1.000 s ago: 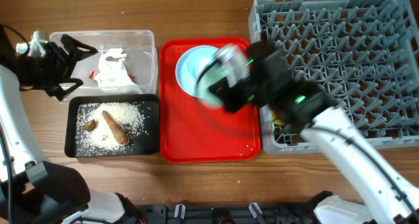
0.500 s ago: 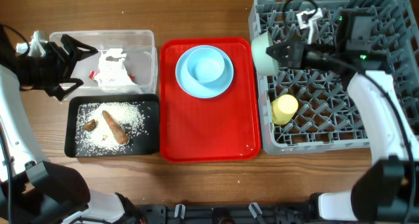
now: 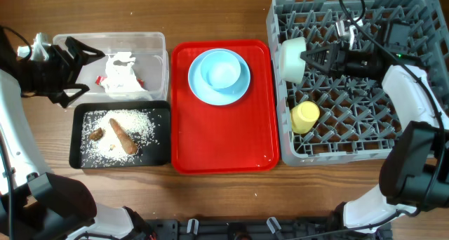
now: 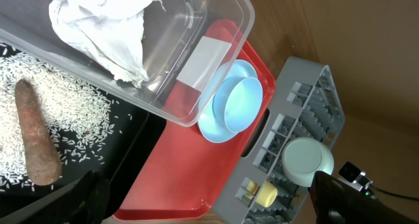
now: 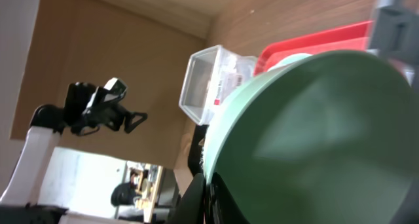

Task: Sort waste into correct bins and load items into the dishwasher rack
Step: 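Carry the green bowl over the dish rack with the right gripper, then lower the green bowl into the rack slots beside the yellow cup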

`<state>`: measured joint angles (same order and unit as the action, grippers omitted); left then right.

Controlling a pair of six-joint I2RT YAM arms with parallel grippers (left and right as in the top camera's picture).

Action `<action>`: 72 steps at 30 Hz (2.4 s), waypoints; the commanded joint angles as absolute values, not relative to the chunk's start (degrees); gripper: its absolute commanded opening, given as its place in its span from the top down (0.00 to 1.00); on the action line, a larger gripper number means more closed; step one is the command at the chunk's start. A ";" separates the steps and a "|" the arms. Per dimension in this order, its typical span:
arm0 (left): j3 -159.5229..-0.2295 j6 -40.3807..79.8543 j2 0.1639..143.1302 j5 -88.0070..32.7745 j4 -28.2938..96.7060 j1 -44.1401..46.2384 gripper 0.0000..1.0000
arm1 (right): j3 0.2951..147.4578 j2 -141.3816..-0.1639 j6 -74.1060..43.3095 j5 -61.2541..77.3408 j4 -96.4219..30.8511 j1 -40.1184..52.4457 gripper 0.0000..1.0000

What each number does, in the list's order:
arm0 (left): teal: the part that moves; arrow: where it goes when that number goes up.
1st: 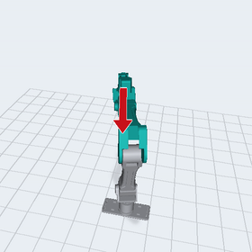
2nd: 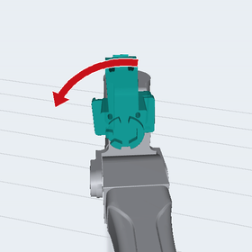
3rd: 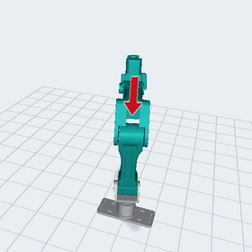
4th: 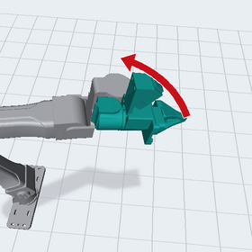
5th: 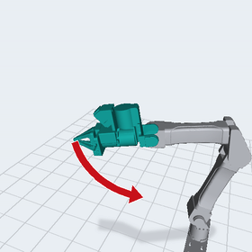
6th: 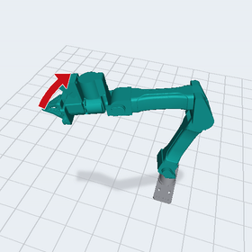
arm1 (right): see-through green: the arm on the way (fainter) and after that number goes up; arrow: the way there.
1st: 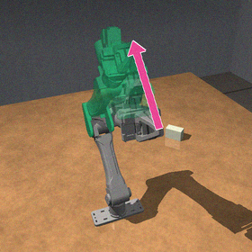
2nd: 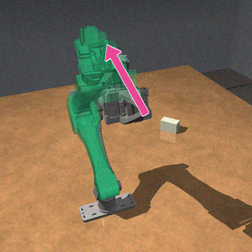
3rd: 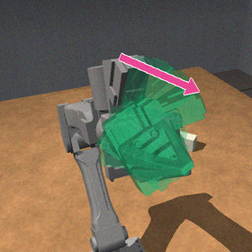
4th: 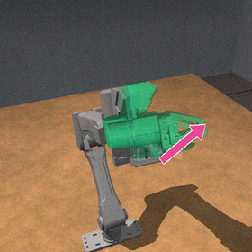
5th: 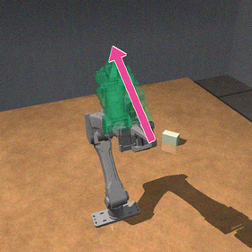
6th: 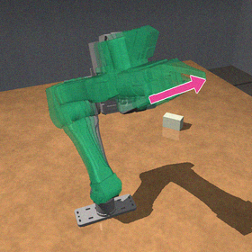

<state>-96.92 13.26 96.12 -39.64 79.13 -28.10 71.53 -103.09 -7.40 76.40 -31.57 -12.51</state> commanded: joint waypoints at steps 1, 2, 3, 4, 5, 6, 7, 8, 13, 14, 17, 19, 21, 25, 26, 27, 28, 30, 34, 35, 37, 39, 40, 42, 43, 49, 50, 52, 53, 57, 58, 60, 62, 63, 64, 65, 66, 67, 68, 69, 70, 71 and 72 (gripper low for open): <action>-96.99 13.78 96.31 -39.27 79.13 -28.36 0.00 | 69.43 -104.64 -4.69 69.30 -33.39 -13.80 0.96; -96.99 13.78 96.31 -39.27 79.13 -28.36 0.00 | 69.14 -104.64 -3.92 68.14 -33.87 -13.98 0.96; -96.99 13.78 96.31 -39.27 79.13 -28.36 0.00 | 68.82 -104.64 -3.31 66.76 -34.48 -14.13 0.96; -96.99 13.78 96.31 -39.27 79.13 -28.36 0.00 | 68.75 -104.64 -2.70 65.45 -35.38 -14.24 0.96; -96.99 13.78 96.31 -39.27 79.13 -28.36 0.00 | 68.73 -104.64 -1.30 63.40 -36.82 -14.33 0.96; -96.99 13.78 96.31 -39.27 79.13 -28.36 0.00 | 68.73 -104.64 -0.82 61.80 -37.76 -14.33 0.96; -96.99 13.78 96.31 -39.27 79.13 -28.36 0.00 | 68.73 -104.64 -0.12 59.88 -39.00 -14.33 0.96; -96.99 13.78 96.31 -39.27 79.13 -28.36 0.00 | 68.73 -104.64 0.62 58.41 -40.12 -14.33 0.96; -96.99 13.78 96.31 -39.27 79.13 -28.36 0.00 | 68.73 -104.62 5.02 56.66 -44.07 -14.33 0.96; -96.99 13.78 96.31 -39.27 79.13 -28.36 0.00 | 68.73 -104.62 5.02 56.03 -44.45 -14.35 0.96; -96.99 13.78 96.31 -39.27 79.13 -28.36 0.00 | 68.77 -104.62 5.02 53.47 -45.69 -14.50 0.94; -96.99 13.78 96.31 -39.27 79.13 -28.36 0.00 | 68.77 -104.51 5.02 52.05 -46.30 -14.83 0.90; -96.99 13.78 96.31 -39.27 79.13 -28.36 0.00 | 68.79 -104.20 5.17 50.50 -47.31 -15.38 0.86; -96.99 13.78 96.31 -39.27 79.13 -28.36 0.00 | 69.93 -103.13 6.07 46.54 -50.87 -17.26 0.69; -96.99 13.78 96.31 -39.27 79.13 -28.36 0.00 | 70.24 -102.63 6.09 45.39 -51.66 -17.76 0.68; -96.99 13.78 96.31 -39.27 79.13 -28.36 0.00 | 70.37 -102.21 6.07 44.58 -52.03 -18.09 0.66; -96.99 13.78 96.31 -39.27 79.13 -28.36 0.00 | 70.41 -101.60 6.02 43.64 -52.38 -18.44 0.64; -96.99 13.78 96.31 -39.27 79.13 -28.36 0.00 | 70.41 -100.14 5.93 43.05 -52.60 -18.92 0.61; -96.99 13.78 96.31 -39.27 79.13 -28.36 0.00 | 71.20 -97.21 4.36 40.93 -52.82 -19.27 0.55; -96.99 13.78 96.31 -39.27 79.13 -28.36 0.00 | 71.75 -96.42 3.16 38.61 -53.10 -19.27 0.55; -96.99 13.78 96.31 -39.29 79.13 -28.36 0.00 | 73.17 -94.50 1.87 34.87 -54.02 -19.27 0.55; -96.99 13.78 96.31 -39.27 79.13 -28.36 0.00 | 74.28 -92.64 1.52 34.59 -54.78 -19.00 0.55; -96.99 13.78 96.31 -39.27 79.13 -28.36 0.00 | 74.70 -91.64 1.58 34.57 -54.94 -18.70 0.55; -96.99 13.78 96.31 -39.27 79.13 -28.36 0.00 | 75.00 -88.58 4.40 36.71 -54.74 -16.91 0.56; -96.99 13.78 96.31 -39.27 79.13 -28.36 0.00 | 75.00 -87.68 5.80 38.11 -54.70 -15.92 0.56; -96.99 13.78 96.31 -39.27 79.13 -28.36 0.00 | 74.98 -85.80 8.86 36.03 -54.06 -5.65 0.55; -96.99 13.78 96.31 -39.27 79.13 -28.36 0.00 | 74.98 -85.89 8.84 33.41 -54.06 -3.64 0.55; -96.99 13.78 96.31 -39.27 79.13 -28.36 0.00 | 74.96 -85.95 7.77 27.44 -53.65 0.43 0.55; -96.99 13.78 96.31 -39.27 79.13 -28.36 0.00 | 74.91 -85.95 6.11 23.77 -53.17 2.33 0.55; -96.99 13.78 96.31 -39.27 79.13 -28.36 0.00 | 74.65 -86.04 3.16 12.69 -50.98 9.32 0.55; -96.99 13.78 96.31 -39.29 79.13 -28.36 0.00 | 74.56 -86.04 2.90 12.71 -50.43 10.37 0.55; -96.99 13.78 96.31 -39.27 79.13 -28.36 0.00 | 74.54 -86.17 2.57 12.64 -49.87 12.08 0.55; -96.99 13.78 96.31 -39.27 79.13 -28.36 0.00 | 74.54 -86.85 1.10 10.81 -49.80 13.41 0.55; -96.99 13.78 96.31 -39.27 79.13 -28.36 0.00 | 74.52 -87.48 0.05 9.41 -49.84 13.72 0.55; -96.99 13.78 96.31 -39.27 79.13 -28.36 0.00 | 74.52 -88.01 -0.67 8.49 -49.89 13.85 0.55; -96.99 13.78 96.31 -39.27 79.13 -28.36 0.00 | 74.50 -88.92 -0.58 8.32 -49.84 13.93 0.55; -96.99 13.78 96.31 -39.27 79.13 -28.36 0.00 | 74.50 -89.43 -0.54 8.32 -49.74 13.93 0.55; -96.99 13.78 96.31 -39.27 79.13 -28.36 0.00 | 74.50 -90.28 -0.43 8.01 -49.45 13.93 0.55; -96.99 13.78 96.31 -39.27 79.13 -28.36 0.00 | 74.50 -91.33 -0.43 6.63 -48.86 13.91 0.55; -96.99 13.78 96.31 -39.27 79.13 -28.36 0.00 | 74.50 -92.75 -0.56 4.60 -48.18 13.91 0.55; -96.99 13.78 96.31 -39.29 79.13 -28.36 0.00 | 74.50 -93.69 -0.75 3.27 -47.79 13.91 0.55; -96.99 13.78 96.31 -39.27 79.13 -28.36 0.00 | 74.50 -94.91 -1.87 1.28 -47.55 13.91 0.55; -96.99 13.78 96.31 -39.27 79.13 -28.36 0.00 | 74.50 -95.81 -2.81 0.01 -47.55 13.91 0.55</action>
<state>-96.92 13.26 96.12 -39.44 79.11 -28.10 74.08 -92.14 0.21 7.03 -47.92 13.74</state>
